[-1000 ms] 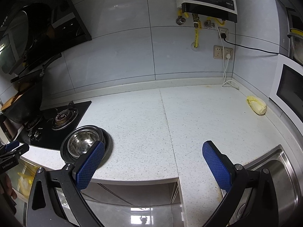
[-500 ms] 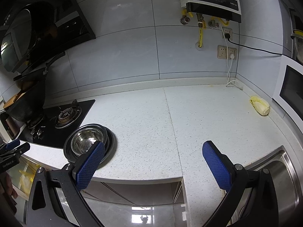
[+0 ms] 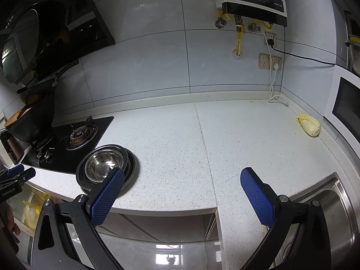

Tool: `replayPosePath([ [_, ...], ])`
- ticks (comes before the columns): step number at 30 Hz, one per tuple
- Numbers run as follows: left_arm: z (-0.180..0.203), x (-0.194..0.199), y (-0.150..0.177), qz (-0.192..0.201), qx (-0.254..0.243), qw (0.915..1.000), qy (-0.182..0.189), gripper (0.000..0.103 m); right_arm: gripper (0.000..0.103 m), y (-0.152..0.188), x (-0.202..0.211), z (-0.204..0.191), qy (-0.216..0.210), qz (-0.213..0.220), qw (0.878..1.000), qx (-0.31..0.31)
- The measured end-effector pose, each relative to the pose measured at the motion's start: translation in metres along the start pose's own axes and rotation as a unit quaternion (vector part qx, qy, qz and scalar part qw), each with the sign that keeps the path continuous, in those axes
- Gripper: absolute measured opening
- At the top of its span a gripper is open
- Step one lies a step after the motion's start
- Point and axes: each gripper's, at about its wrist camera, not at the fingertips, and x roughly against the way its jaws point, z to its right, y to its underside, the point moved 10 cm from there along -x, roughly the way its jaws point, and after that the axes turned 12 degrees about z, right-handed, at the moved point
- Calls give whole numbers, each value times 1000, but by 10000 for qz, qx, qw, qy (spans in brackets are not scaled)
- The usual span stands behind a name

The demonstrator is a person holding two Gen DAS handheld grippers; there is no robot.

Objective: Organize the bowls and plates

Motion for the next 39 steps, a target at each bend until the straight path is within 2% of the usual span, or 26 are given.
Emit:
replayPosePath([
  [21,0,-1,5,-94,267,9996,57,72,101,1,-1,-1,-1,-26,10000,56],
  [39,3,4,3,-5,202,9998,79,72,101,-1,-1,-1,-8,-31,10000,46],
])
